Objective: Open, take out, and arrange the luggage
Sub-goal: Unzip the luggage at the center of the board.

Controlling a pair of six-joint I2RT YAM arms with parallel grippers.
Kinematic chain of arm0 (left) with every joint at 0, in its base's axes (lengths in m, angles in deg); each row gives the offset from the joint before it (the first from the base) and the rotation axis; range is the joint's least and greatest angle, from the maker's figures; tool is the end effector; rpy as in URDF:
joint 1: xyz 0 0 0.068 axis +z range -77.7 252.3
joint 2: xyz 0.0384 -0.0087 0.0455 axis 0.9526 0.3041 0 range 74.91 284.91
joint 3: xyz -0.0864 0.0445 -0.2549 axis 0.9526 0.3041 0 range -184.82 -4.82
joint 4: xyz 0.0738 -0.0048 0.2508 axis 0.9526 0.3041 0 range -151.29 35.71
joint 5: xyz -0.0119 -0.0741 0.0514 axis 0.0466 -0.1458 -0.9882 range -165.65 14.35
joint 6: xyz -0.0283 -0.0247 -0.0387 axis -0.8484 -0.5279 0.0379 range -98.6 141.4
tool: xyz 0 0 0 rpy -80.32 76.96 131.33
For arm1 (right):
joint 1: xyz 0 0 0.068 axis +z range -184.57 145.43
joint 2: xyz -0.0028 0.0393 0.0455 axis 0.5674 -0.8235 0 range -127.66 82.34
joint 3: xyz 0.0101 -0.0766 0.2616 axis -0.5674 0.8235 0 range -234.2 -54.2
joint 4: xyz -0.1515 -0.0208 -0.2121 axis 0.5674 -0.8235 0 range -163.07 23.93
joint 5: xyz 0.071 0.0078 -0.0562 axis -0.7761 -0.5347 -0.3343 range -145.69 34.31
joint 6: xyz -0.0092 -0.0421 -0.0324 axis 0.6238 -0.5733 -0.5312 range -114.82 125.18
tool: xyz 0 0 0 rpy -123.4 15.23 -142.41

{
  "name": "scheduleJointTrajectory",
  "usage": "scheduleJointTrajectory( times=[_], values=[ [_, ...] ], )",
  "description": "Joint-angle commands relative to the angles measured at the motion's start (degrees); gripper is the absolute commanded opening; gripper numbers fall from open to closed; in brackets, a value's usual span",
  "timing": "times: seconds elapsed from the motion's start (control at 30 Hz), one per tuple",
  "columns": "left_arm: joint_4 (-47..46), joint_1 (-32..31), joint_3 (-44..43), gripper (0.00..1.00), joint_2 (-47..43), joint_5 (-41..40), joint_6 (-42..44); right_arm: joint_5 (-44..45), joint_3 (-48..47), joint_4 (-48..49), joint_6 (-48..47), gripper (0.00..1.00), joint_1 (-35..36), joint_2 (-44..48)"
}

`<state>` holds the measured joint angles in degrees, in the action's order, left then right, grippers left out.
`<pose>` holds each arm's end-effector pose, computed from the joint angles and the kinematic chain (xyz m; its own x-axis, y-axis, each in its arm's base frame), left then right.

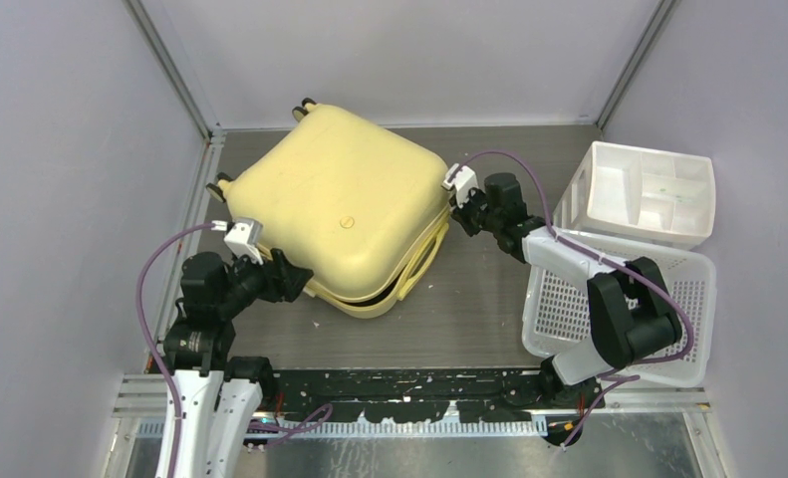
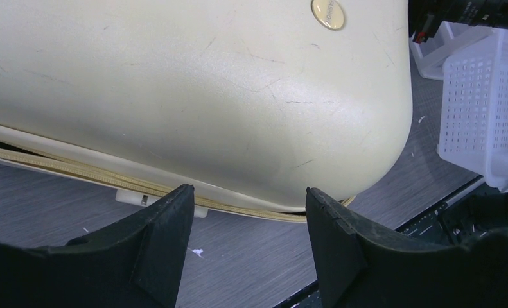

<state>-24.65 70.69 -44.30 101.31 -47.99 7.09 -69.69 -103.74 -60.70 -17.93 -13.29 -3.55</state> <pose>0.1048 -0.0193 0.3025 -0.4983 -0.2050 -0.8424 0.3375 0.8492 -0.4062 0.3017 0.1268 0.2240 -0.2271 -0.4971 -0.8375 -0.6898 0.6891 -0.2220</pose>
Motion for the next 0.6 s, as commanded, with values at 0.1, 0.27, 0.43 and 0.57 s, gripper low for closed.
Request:
scheduleJointTrajectory(
  times=[0.1, 0.27, 0.43, 0.57],
  values=[
    [-5.89, -0.40, 0.66, 0.66, 0.59, 11.62, -13.35, 2.52, -3.37, 3.51, -2.10, 0.01, -1.34, -1.90],
    [-6.76, -4.26, 2.47, 0.66, -4.53, 11.19, -31.95, 0.30, -4.54, 3.25, -0.02, 0.01, -2.13, -2.70],
    [-2.82, -6.72, 1.26, 0.66, -7.94, 9.30, -38.29, -0.76, -4.65, 3.53, 2.00, 0.01, -2.17, -3.05],
    [-3.11, -7.25, 1.79, 0.66, -6.27, 9.38, -39.22, 0.41, -5.39, 3.60, 2.37, 0.01, -2.25, -3.68]
  ],
)
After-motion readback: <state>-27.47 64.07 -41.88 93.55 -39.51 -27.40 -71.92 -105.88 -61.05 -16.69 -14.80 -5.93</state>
